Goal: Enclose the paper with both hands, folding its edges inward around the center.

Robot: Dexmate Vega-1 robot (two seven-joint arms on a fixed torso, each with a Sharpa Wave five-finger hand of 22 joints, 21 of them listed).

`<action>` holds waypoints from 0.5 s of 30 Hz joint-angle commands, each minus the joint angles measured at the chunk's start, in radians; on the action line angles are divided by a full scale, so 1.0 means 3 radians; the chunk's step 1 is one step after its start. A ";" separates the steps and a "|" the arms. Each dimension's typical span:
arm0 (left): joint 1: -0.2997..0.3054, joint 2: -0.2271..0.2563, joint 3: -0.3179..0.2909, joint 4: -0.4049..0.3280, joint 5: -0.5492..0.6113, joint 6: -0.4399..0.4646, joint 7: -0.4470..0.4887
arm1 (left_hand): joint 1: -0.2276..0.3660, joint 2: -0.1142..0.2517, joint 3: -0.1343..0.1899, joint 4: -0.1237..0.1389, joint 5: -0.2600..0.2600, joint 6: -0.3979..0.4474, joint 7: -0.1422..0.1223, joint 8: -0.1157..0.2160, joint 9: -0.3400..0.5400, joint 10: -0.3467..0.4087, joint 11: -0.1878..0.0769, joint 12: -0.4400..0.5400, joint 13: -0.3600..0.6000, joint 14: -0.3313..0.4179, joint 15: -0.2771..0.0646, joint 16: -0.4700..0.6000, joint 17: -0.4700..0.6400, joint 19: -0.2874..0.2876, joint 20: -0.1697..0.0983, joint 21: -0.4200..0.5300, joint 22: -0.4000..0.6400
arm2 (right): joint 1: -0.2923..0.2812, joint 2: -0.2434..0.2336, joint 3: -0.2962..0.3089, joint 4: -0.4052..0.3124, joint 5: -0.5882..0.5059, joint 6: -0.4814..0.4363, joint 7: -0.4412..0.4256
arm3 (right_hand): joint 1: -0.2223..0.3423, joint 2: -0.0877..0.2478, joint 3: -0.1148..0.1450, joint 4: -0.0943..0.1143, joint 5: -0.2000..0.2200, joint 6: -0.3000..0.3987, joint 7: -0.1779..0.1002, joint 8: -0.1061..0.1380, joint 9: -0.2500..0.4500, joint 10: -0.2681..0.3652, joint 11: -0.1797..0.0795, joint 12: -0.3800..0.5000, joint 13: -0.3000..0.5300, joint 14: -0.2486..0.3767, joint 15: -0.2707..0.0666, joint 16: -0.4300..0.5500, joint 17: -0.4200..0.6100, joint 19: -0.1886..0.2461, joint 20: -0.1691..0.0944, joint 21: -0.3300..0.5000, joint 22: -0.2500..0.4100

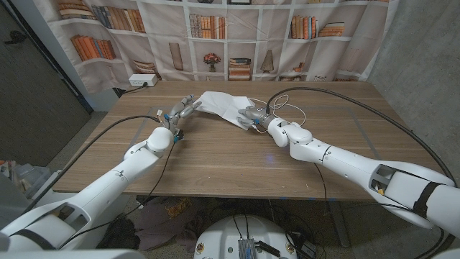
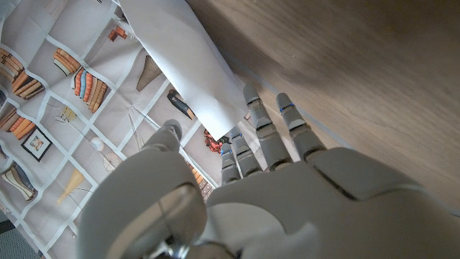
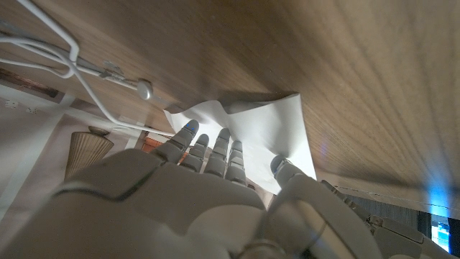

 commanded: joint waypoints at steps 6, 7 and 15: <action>-0.0029 -0.0031 0.0006 0.0017 0.0037 -0.0071 0.0021 | -0.0058 -0.0002 0.0033 -0.0018 -0.0005 0.0051 0.0030 0.0027 0.0000 -0.0027 0.0028 -0.0072 -0.0006 -0.0596 -0.0459 -0.0280 -0.0001 -0.0166 0.0037 -0.0078 0.0009 | -0.0048 -0.0087 0.0065 -0.0123 -0.0015 0.0050 -0.0032 | -0.0028 0.0141 0.0023 -0.0004 0.0013 0.0032 -0.0014 0.0023 0.0012 0.0002 -0.0001 0.0006 0.0008 0.0002 -0.0229 0.0007 -0.0001 0.0032 -0.0233 -0.0020 0.0009; -0.0028 -0.0031 0.0003 0.0013 0.0035 -0.0071 0.0022 | -0.0076 0.0002 0.0035 -0.0014 -0.0006 0.0136 0.0085 0.0054 0.0000 -0.0023 0.0033 -0.0082 -0.0006 -0.0710 -0.0444 -0.0284 0.0000 -0.0209 0.0028 -0.0102 0.0007 | -0.0053 -0.0092 0.0070 -0.0131 -0.0015 0.0056 -0.0037 | -0.0029 0.0141 0.0022 -0.0004 0.0013 0.0036 -0.0015 0.0024 0.0012 0.0004 -0.0001 0.0007 0.0008 0.0005 -0.0231 0.0008 -0.0001 0.0035 -0.0235 -0.0020 0.0009; -0.0043 -0.0062 0.0029 0.0063 0.0058 -0.0152 0.0011 | 0.0206 0.0381 0.0361 -0.0167 0.0062 0.0349 0.0303 0.0062 -0.0006 0.0010 0.0164 -0.0111 -0.0013 -0.0572 -0.0467 -0.0154 -0.0015 -0.0057 -0.0192 -0.0091 -0.0011 | -0.0096 -0.0130 0.0110 -0.0197 -0.0014 0.0074 -0.0040 | -0.0031 0.0142 0.0022 -0.0005 0.0013 0.0044 -0.0018 0.0026 0.0012 0.0019 -0.0006 0.0013 0.0008 0.0014 -0.0242 0.0012 -0.0003 0.0045 -0.0242 -0.0020 0.0009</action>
